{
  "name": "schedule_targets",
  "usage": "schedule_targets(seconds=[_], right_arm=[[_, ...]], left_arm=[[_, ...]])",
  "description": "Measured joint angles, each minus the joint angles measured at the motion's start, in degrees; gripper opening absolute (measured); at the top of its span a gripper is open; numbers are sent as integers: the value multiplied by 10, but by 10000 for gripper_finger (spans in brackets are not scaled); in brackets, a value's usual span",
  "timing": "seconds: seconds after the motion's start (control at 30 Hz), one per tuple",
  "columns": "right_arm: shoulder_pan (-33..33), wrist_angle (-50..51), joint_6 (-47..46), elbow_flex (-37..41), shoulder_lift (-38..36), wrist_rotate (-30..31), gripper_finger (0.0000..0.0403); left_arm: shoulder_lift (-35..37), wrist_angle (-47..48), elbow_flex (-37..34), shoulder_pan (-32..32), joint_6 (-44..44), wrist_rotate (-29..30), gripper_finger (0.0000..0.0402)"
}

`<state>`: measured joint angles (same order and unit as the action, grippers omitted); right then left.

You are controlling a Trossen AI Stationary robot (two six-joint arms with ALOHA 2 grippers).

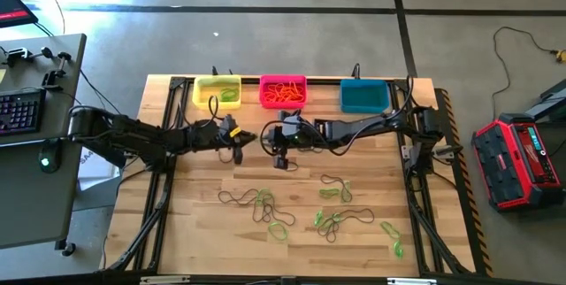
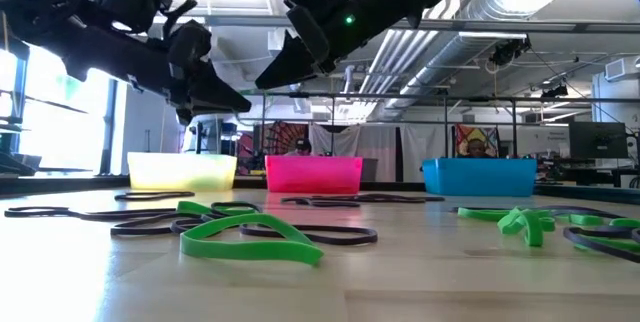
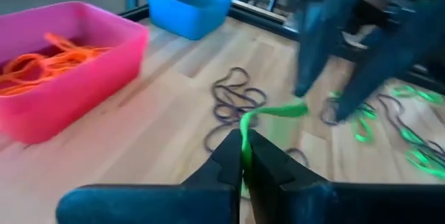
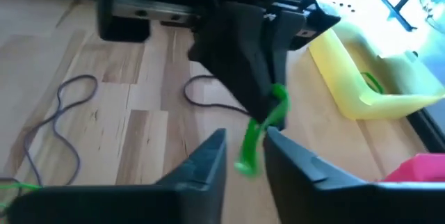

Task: Sort rubber bands into baskets
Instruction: Put the green rubber band into the yellow bin

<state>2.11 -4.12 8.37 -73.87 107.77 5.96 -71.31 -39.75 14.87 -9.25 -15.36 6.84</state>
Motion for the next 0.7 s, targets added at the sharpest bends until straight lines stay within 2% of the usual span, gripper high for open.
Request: schedule_targets(seconds=[0.17, 0.3, 0.5, 0.7], right_arm=[[2, 0, -24, 0, 0, 0, 159], [2, 0, -24, 0, 0, 0, 191], [2, 0, -24, 0, 0, 1, 199], [2, 0, -24, 0, 0, 1, 200]], left_arm=[[0, 12, 0, -48, -6, 16, 1], [0, 29, 1, -97, -1, 58, 1], [0, 160, 50, -188, -3, 127, 0], [0, 267, 119, -259, 18, 169, 0]])
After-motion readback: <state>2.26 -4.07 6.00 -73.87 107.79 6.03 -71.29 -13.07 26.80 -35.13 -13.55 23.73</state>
